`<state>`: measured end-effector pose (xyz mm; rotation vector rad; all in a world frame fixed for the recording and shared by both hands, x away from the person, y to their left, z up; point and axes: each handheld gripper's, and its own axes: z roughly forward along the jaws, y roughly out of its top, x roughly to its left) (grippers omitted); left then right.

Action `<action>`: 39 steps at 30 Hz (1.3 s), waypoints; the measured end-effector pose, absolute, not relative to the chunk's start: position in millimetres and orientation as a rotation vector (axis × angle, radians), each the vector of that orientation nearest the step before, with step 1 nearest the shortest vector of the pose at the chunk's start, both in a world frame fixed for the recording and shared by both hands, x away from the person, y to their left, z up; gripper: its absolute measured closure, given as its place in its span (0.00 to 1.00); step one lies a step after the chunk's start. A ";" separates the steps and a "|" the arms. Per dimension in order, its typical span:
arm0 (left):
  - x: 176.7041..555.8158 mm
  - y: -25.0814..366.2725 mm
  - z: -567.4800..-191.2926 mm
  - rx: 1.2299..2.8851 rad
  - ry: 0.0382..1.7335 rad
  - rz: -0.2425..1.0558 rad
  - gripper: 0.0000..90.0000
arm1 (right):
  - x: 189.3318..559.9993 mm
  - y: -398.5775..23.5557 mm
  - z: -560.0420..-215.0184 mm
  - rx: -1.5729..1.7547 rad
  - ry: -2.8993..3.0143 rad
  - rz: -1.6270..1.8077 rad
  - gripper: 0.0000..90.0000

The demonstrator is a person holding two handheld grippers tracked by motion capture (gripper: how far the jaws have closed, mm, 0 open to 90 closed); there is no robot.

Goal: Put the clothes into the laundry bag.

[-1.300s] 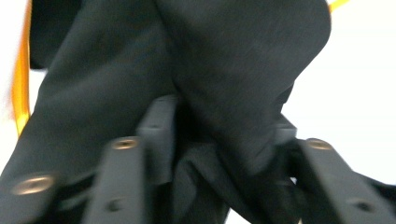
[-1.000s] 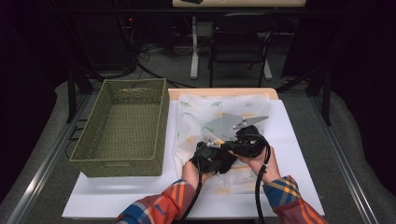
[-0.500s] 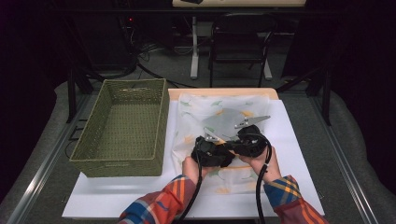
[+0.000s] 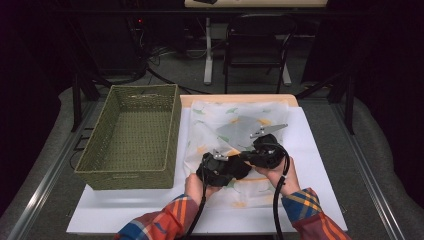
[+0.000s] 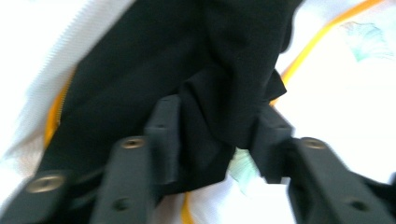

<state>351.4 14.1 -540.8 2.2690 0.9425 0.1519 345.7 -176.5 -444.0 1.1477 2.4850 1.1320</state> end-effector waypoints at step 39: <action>334.8 52.1 -488.1 2.145 0.875 0.244 0.19 | 344.8 -178.0 -442.8 1.147 2.482 1.122 0.99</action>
